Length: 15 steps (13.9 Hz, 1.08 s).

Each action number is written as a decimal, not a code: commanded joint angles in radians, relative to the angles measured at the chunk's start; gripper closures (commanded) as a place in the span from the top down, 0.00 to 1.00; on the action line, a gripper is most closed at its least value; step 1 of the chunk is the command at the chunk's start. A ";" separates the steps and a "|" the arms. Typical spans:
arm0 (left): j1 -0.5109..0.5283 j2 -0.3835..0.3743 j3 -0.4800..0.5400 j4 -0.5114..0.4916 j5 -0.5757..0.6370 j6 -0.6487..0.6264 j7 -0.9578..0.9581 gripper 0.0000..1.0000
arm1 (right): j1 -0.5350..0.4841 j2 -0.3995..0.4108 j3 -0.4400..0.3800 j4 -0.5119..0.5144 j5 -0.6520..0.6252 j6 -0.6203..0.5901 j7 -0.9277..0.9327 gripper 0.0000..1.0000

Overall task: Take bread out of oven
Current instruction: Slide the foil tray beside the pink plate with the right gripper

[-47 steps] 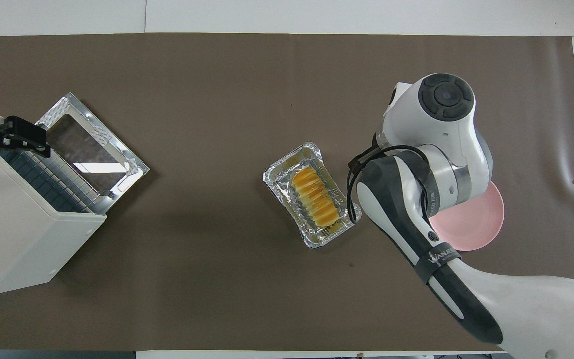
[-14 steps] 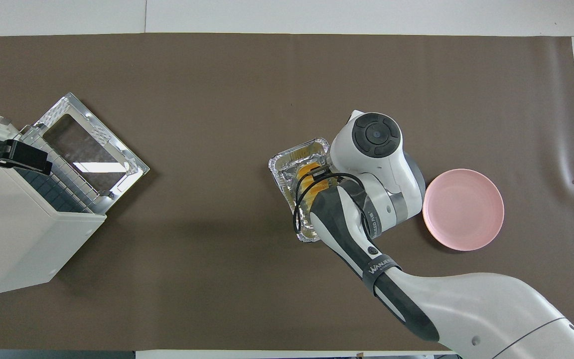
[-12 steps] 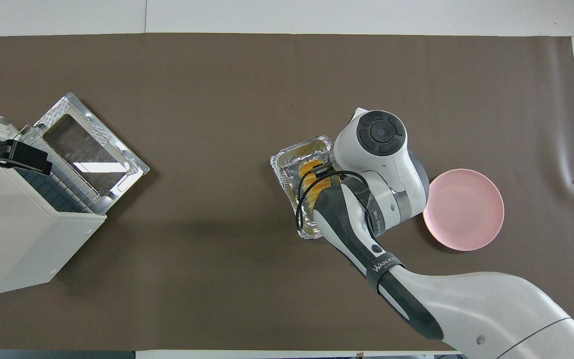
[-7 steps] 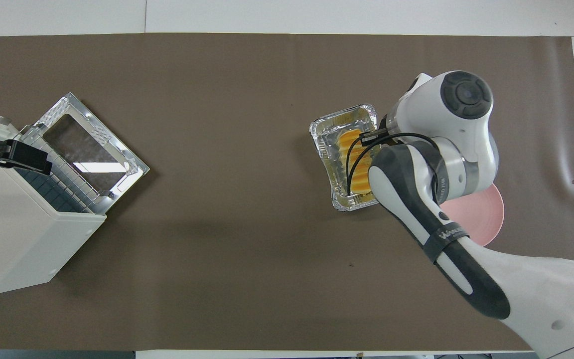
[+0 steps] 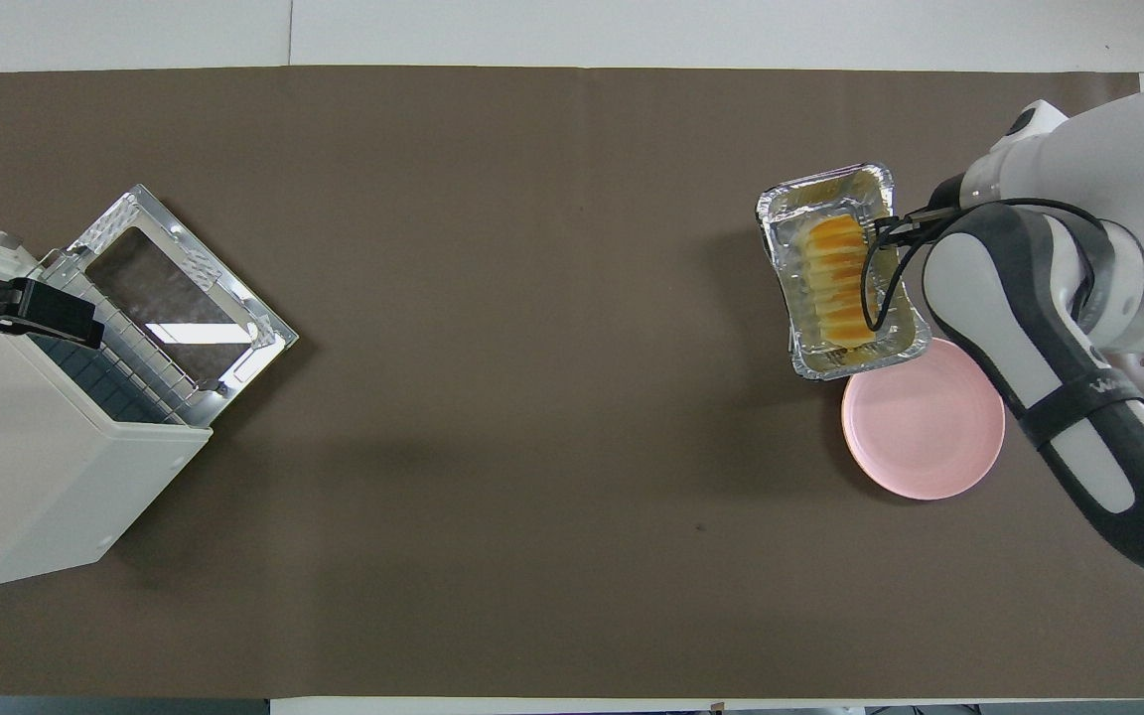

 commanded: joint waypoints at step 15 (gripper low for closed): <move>0.014 -0.026 -0.011 -0.030 0.007 0.017 0.014 1.00 | -0.117 0.069 0.015 0.028 0.043 0.036 -0.049 0.00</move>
